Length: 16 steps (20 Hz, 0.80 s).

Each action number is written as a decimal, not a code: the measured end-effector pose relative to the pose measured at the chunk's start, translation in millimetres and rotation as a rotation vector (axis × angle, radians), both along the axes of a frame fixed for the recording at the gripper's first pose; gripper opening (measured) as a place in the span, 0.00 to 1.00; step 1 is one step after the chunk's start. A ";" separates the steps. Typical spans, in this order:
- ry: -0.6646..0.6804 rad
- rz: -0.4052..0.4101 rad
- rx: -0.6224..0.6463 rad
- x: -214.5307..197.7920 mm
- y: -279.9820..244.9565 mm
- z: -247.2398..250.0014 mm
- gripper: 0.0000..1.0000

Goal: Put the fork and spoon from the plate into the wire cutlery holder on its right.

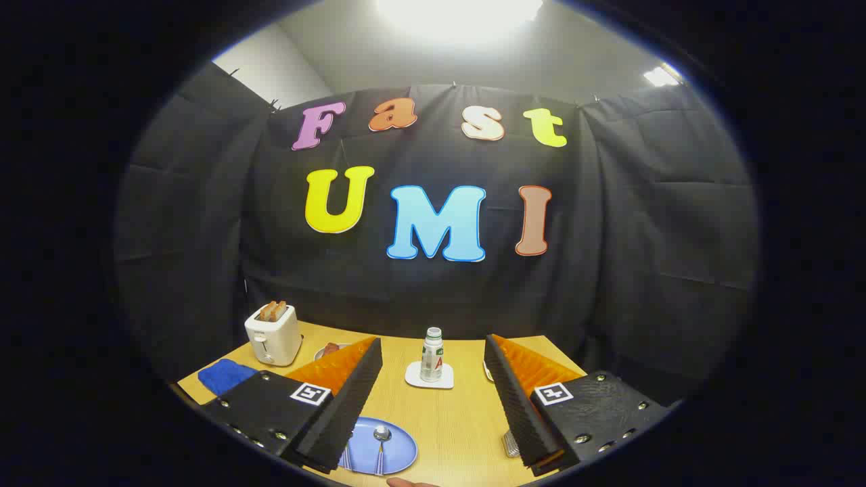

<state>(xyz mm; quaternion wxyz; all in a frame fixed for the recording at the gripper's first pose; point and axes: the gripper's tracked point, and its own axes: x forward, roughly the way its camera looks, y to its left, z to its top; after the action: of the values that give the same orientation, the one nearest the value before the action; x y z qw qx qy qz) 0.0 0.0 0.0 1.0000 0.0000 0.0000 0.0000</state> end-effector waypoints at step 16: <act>0.031 0.040 -0.006 -1.9 9.3 -12.6 0.94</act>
<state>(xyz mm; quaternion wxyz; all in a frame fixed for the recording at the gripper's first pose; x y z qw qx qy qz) -1.9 9.3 -12.6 0.9997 -0.0032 0.0155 0.0199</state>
